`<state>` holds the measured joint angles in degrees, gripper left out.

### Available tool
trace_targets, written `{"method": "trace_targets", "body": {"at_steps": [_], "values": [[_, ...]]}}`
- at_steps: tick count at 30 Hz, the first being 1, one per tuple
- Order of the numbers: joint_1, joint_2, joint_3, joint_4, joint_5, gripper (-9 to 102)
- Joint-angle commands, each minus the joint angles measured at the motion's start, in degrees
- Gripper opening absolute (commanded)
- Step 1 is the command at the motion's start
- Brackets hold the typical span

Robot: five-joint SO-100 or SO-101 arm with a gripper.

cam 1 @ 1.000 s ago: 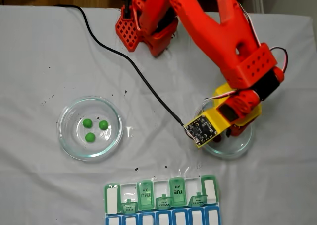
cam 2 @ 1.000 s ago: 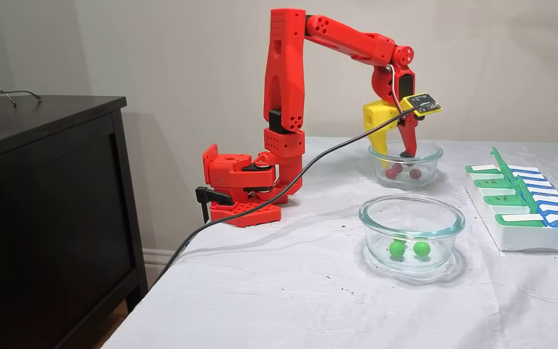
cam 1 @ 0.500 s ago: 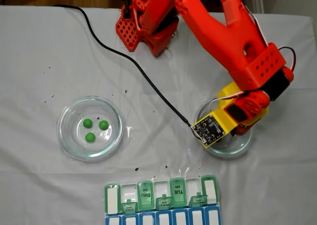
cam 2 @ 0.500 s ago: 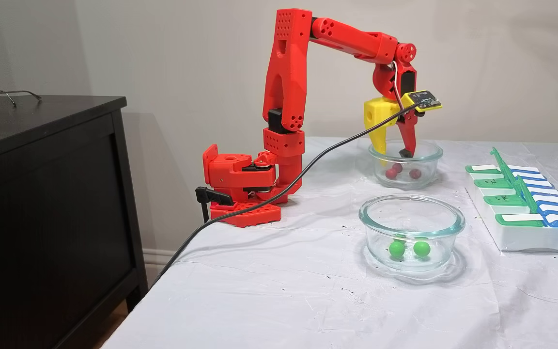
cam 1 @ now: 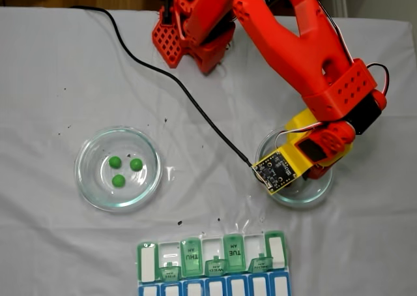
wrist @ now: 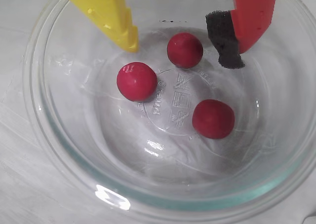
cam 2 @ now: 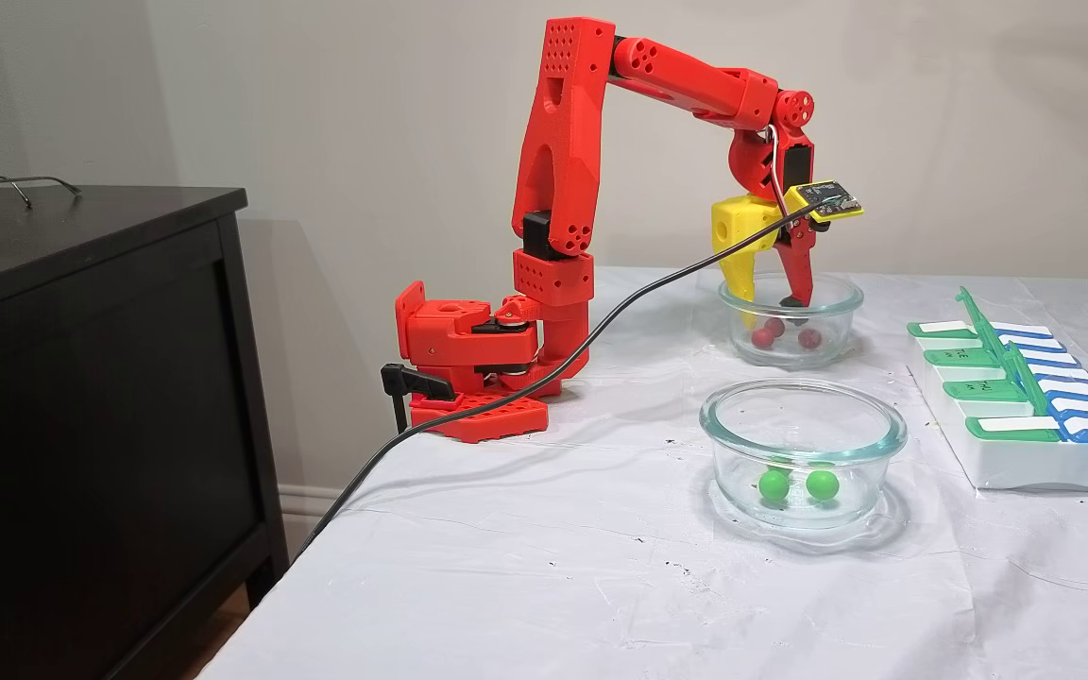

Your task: Sort medicines into box.

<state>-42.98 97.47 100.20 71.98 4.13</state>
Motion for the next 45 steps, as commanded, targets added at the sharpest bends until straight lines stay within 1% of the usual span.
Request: {"method": "trace_targets", "body": {"at_steps": [1,11,15,17,19,20,27,31,37,41,43,45], "values": [[-2.3,0.4,-4.0,1.5,0.4,29],[-3.3,-1.1,-3.7,1.8,1.1,29],[-3.4,-1.4,-4.0,2.1,1.1,26],[-3.4,-1.4,-4.0,2.3,1.1,23],[-3.4,-1.5,-4.0,2.5,1.2,14],[-3.4,-1.6,-4.0,2.5,1.5,12],[-3.1,-2.0,-4.0,2.7,2.5,0],[-2.9,-2.3,-4.0,2.9,2.8,0],[-1.9,-0.1,-6.9,7.4,2.3,0],[-1.8,-0.4,-7.1,7.6,2.1,0],[-1.7,-0.7,-7.4,6.9,1.3,2],[-1.3,-0.5,-7.8,6.9,0.9,8]]}}
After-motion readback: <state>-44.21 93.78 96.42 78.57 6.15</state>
